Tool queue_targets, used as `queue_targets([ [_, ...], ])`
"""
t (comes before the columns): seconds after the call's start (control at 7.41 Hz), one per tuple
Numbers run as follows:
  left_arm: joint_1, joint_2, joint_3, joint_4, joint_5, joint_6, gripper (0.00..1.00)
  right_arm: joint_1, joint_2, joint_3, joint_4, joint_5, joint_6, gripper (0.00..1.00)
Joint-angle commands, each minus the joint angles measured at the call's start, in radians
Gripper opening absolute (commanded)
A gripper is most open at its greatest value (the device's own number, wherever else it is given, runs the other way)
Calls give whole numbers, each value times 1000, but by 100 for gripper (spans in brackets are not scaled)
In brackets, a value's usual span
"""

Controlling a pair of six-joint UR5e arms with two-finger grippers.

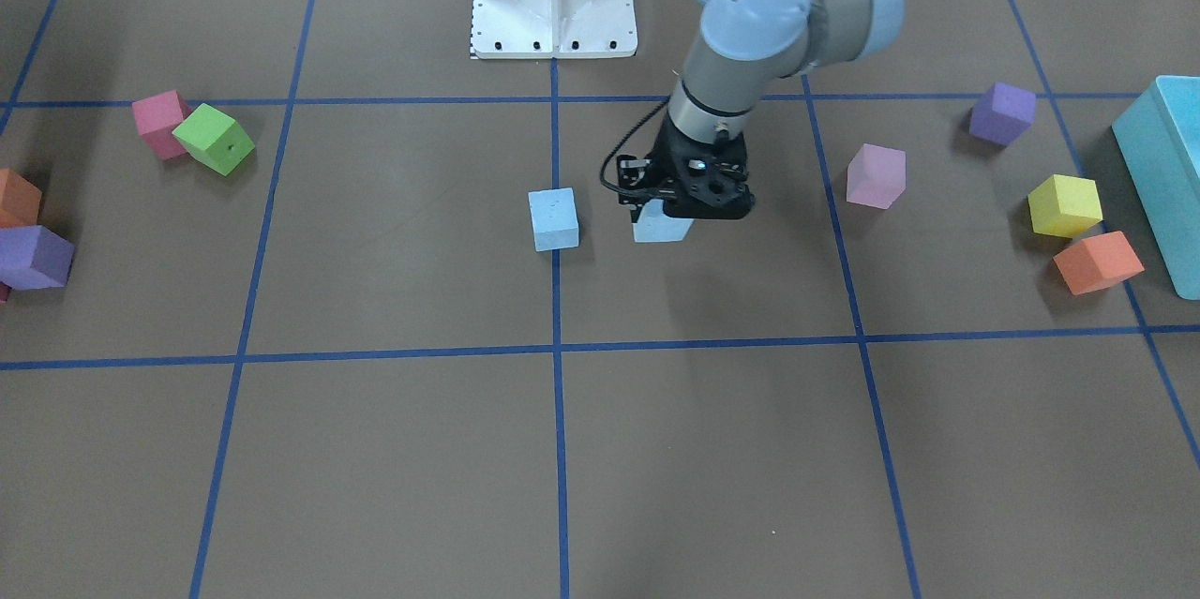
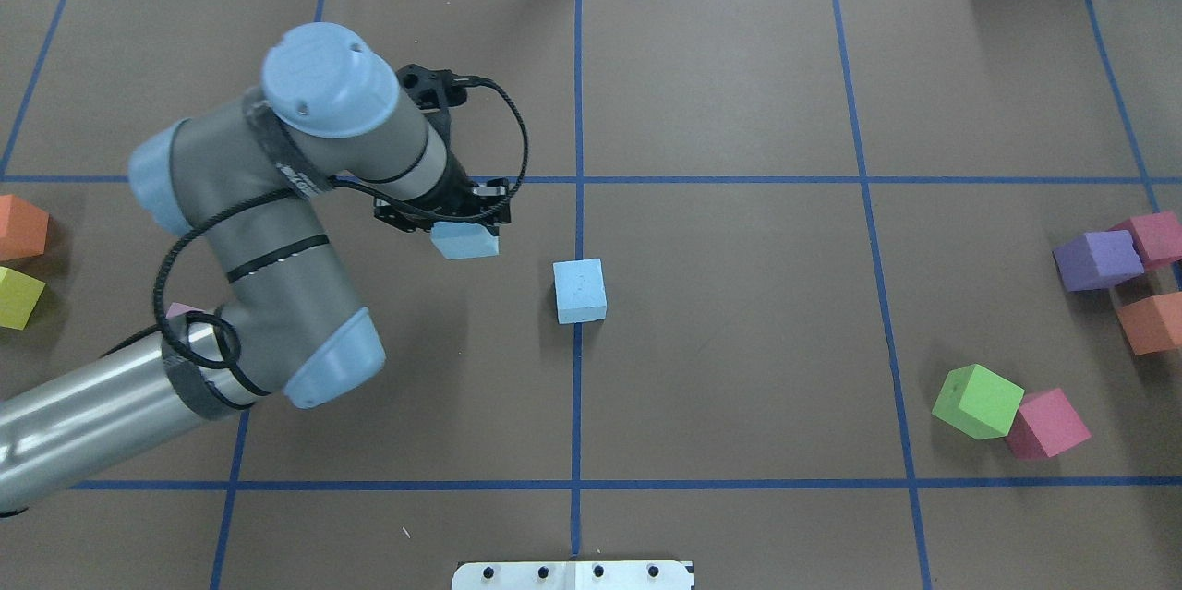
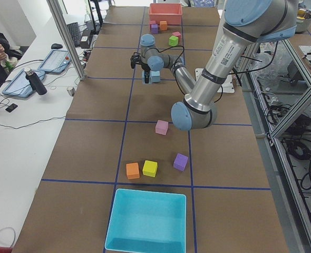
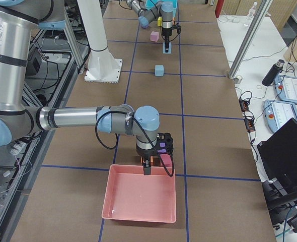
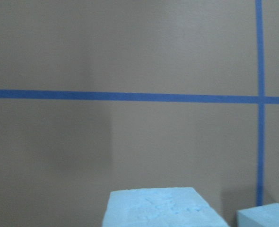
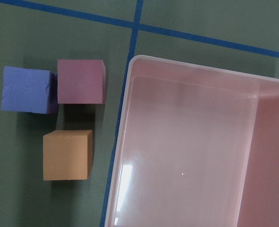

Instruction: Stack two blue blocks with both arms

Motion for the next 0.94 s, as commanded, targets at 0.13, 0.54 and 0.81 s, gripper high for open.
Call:
queue_targets([
  [0.13, 118, -218, 171, 79, 142, -116, 13, 0, 0, 0, 0, 4, 3, 100],
  [0.54, 118, -211, 183, 76, 144, -102, 13, 0, 0, -2, 0, 4, 6, 100],
  [0.81, 119, -189, 184, 61, 139, -99, 13, 0, 2, -8, 0, 4, 6, 100],
])
